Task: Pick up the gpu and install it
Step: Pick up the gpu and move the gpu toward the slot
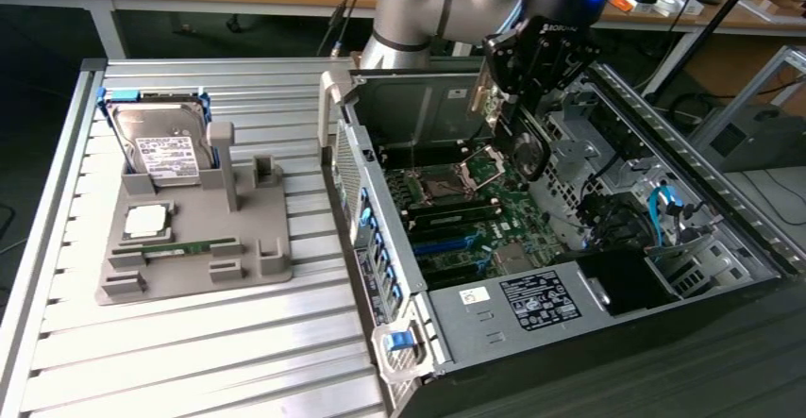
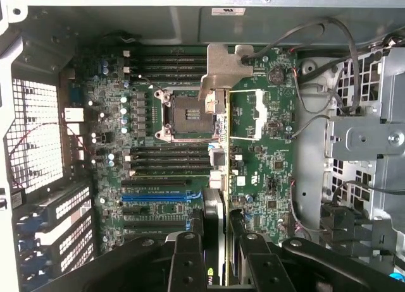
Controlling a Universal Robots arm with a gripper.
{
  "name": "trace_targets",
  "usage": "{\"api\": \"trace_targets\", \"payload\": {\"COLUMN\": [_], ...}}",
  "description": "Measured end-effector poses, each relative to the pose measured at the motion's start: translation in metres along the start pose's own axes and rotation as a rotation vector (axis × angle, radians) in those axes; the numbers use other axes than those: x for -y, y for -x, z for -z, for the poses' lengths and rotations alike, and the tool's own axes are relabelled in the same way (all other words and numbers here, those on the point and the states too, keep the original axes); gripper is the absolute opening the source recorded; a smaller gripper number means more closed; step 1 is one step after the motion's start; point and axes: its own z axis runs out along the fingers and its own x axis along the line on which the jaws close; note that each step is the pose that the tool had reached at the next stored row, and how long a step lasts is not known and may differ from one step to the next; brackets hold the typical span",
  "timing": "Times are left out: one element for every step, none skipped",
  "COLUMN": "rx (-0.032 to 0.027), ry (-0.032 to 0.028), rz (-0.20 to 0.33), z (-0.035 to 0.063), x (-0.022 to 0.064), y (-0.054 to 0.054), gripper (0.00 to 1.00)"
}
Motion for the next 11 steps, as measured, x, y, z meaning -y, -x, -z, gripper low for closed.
{"api": "trace_targets", "payload": {"rx": [0.0000,0.0001,0.0005,0.0010,0.0015,0.0026,0.0039,0.0046,0.0049,0.0049,0.0050], "ry": [0.0000,0.0001,0.0003,0.0005,0.0008,0.0014,0.0022,0.0027,0.0027,0.0026,0.0027], "rz": [0.001,0.003,0.009,0.018,0.028,0.047,0.071,0.084,0.092,0.092,0.092], "z": [0.0000,0.0000,0.0000,-0.0001,-0.0001,-0.0003,-0.0008,-0.0015,-0.0021,-0.0030,-0.0039], "x": [0.0000,0.0000,0.0000,0.0000,0.0000,0.0000,0.0000,-0.0001,-0.0001,-0.0002,-0.0002], "y": [0.0000,0.0000,0.0000,0.0001,0.0001,0.0000,0.0000,0.0001,0.0004,0.0007,0.0007], "gripper": [0.27,0.27,0.27,0.27,0.27,0.27,0.27,0.27,0.27,0.27,0.27]}}
